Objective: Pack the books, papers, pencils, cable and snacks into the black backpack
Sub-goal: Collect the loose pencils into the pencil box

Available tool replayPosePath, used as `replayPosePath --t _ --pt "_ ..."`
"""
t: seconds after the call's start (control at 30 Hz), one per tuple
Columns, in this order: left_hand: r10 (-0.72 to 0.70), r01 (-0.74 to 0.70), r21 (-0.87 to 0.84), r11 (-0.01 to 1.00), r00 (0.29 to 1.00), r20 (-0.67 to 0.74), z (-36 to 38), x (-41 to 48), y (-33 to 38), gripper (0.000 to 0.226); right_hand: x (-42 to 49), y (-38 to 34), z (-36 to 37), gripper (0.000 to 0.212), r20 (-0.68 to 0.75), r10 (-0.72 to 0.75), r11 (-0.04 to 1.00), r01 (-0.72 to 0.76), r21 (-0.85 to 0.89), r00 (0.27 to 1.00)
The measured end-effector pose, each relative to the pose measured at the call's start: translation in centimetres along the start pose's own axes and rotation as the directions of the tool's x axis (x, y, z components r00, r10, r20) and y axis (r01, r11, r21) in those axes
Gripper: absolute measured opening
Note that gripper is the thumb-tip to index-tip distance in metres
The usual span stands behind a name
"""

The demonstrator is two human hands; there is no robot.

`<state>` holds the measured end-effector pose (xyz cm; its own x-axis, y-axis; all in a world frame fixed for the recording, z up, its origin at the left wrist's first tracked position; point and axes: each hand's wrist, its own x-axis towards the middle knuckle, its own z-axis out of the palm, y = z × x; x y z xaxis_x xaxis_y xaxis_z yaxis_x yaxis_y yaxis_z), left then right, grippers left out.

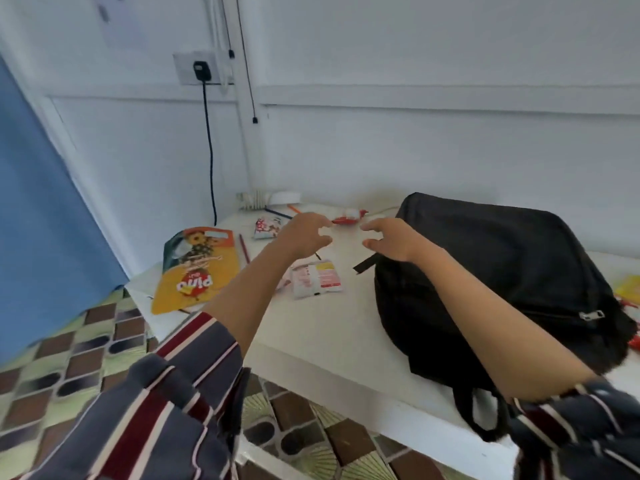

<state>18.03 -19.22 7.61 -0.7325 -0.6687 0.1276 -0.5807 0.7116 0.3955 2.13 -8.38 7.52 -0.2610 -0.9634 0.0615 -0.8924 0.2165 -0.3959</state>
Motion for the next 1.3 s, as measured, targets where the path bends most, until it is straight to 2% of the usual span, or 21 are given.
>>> replayPosePath --t 0.27,0.43,0.6,0.87,1.03,1.17,1.3 --pt "-0.115 0.115 -0.014 0.993 0.993 0.01 -0.5 4.2 -11.5 0.038 11.2 -3.4 4.4 0.038 0.063 0.018 1.0 -0.019 0.008 0.998" --pt "-0.13 0.131 -0.047 0.99 0.991 0.021 0.3 10.0 -15.0 0.036 18.7 -3.1 6.0 0.035 0.04 0.007 0.999 -0.009 0.043 0.999" --pt "-0.11 0.11 0.004 0.994 0.991 0.082 1.1 15.1 -17.5 0.035 24.9 -1.8 7.8 0.036 0.046 0.036 0.998 -0.039 0.053 0.998" --pt "-0.022 0.019 0.022 1.0 0.987 0.157 3.0 21.9 -20.1 0.032 30.0 -0.5 11.0 0.031 0.04 0.131 0.986 -0.134 0.094 0.991" --pt "-0.008 -0.012 0.07 0.997 0.962 0.273 4.2 23.8 -21.0 0.038 30.8 0.0 12.1 0.029 0.024 0.152 0.988 -0.153 0.023 0.988" --pt "0.056 -0.082 0.081 0.993 0.959 0.279 4.0 24.4 -21.1 0.039 31.1 -0.2 12.2 0.035 0.032 0.11 0.99 -0.107 -0.091 0.993" --pt "0.137 -0.168 0.082 0.982 0.947 0.291 3.8 24.7 -21.0 0.034 30.3 -0.6 11.3 0.037 0.053 0.107 0.987 -0.099 -0.129 0.993"
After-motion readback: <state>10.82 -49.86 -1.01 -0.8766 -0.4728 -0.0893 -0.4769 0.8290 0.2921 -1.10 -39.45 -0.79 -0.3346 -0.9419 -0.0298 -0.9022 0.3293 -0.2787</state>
